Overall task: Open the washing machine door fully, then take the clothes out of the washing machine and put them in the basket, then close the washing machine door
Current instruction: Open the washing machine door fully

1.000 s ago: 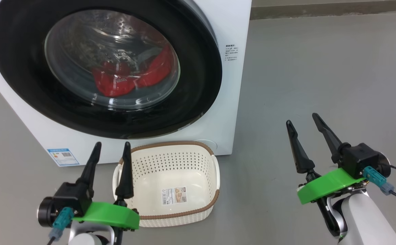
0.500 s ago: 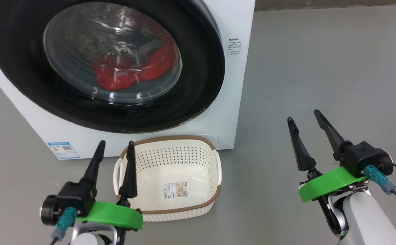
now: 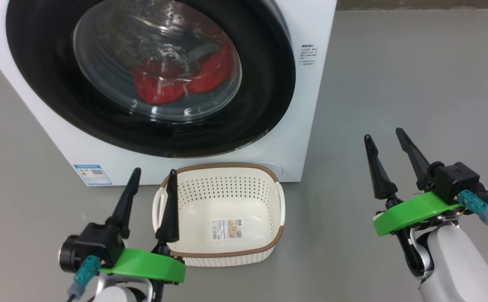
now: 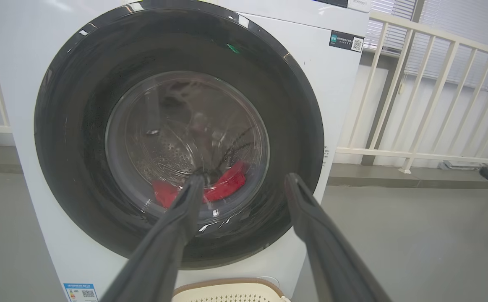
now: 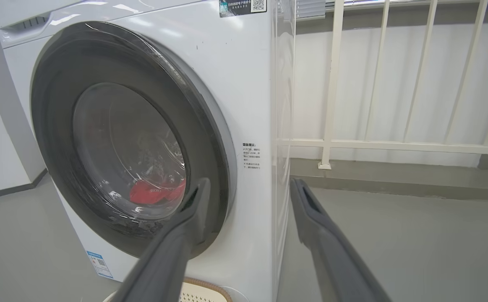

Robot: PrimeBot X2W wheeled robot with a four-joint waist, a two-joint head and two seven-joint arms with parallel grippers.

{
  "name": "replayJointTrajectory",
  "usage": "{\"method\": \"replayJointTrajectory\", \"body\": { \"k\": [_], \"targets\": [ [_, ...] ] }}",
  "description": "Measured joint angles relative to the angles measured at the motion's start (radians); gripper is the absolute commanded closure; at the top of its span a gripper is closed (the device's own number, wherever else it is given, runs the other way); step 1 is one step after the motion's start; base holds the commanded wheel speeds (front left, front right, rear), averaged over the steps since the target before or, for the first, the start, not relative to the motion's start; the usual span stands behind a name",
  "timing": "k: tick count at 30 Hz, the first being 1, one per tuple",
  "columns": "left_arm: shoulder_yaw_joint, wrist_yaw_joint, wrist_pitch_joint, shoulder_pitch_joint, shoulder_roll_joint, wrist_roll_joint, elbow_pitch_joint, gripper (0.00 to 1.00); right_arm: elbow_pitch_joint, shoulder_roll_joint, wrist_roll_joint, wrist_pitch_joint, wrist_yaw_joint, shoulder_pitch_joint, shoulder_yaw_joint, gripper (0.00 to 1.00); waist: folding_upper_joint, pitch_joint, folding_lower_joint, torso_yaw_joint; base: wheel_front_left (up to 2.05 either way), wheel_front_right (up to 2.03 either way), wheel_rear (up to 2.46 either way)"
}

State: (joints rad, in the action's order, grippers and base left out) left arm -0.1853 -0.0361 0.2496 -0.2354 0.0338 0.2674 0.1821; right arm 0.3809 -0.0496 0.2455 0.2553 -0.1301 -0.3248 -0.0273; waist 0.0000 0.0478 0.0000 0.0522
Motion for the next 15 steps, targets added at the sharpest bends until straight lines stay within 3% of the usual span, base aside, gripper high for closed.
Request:
{"method": "replayJointTrajectory", "body": {
  "k": [3, 8, 15],
  "targets": [
    [-0.014, -0.002, 0.000, 0.000, 0.001, 0.006, -0.021, 0.00, 0.016, 0.000, 0.011, 0.000, 0.000, -0.018, 0.011, 1.00, 0.0000, 0.008, 0.0001, 0.011, 0.00, 0.00, 0.00],
    [-0.025, -0.002, 0.000, 0.000, 0.001, 0.007, -0.061, 0.00, 0.042, -0.001, 0.075, 0.000, 0.000, -0.063, 0.024, 1.00, 0.0000, 0.040, 0.0000, 0.025, 0.00, 0.00, 0.00],
    [-0.036, -0.009, 0.002, -0.005, 0.002, 0.005, -0.124, 0.00, 0.101, -0.002, 0.261, 0.000, 0.000, -0.148, 0.035, 1.00, 0.0000, 0.098, 0.0000, 0.046, 0.00, 0.00, 0.00]
  ]
}}
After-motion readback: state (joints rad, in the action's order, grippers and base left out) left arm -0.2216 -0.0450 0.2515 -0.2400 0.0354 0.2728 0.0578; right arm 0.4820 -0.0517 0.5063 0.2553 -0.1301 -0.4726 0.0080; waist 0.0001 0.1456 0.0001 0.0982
